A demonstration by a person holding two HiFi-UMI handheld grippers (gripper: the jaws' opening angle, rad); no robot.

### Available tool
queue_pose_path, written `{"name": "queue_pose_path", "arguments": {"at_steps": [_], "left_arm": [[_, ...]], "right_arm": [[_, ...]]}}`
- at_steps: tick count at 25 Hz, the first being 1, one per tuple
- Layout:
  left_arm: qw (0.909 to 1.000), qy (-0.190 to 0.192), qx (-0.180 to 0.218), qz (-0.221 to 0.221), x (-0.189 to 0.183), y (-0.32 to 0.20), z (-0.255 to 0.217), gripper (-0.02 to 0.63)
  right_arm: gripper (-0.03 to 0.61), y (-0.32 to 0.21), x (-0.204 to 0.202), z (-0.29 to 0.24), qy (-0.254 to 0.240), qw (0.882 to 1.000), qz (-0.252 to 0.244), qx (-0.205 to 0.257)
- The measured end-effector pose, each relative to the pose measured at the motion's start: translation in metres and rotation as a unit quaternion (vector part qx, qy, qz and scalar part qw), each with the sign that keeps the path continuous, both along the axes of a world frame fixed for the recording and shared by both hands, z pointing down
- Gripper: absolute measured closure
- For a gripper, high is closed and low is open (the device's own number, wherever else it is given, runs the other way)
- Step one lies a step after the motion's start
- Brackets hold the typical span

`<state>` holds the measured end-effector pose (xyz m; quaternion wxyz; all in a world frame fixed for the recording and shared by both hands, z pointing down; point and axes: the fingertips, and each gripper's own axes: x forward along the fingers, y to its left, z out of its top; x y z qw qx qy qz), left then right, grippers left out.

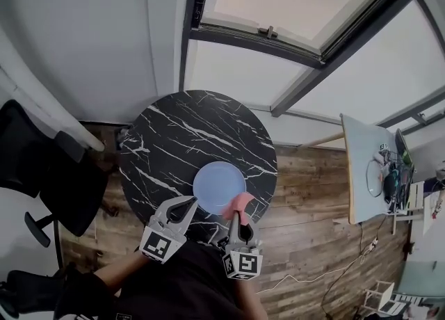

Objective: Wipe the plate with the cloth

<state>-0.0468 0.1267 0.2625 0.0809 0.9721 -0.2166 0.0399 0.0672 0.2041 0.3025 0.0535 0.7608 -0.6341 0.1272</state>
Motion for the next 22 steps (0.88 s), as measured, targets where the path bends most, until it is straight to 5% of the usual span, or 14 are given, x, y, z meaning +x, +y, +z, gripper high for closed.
{"name": "queue_pose_path", "arguments": {"at_steps": [22], "left_arm": [[0.9998,-0.003,-0.006,-0.019,0.001,-0.01,0.006,0.612]], "right_arm": [[0.561,-0.005,0.001,-0.003,0.001,1.0,-0.007,0.002]]}}
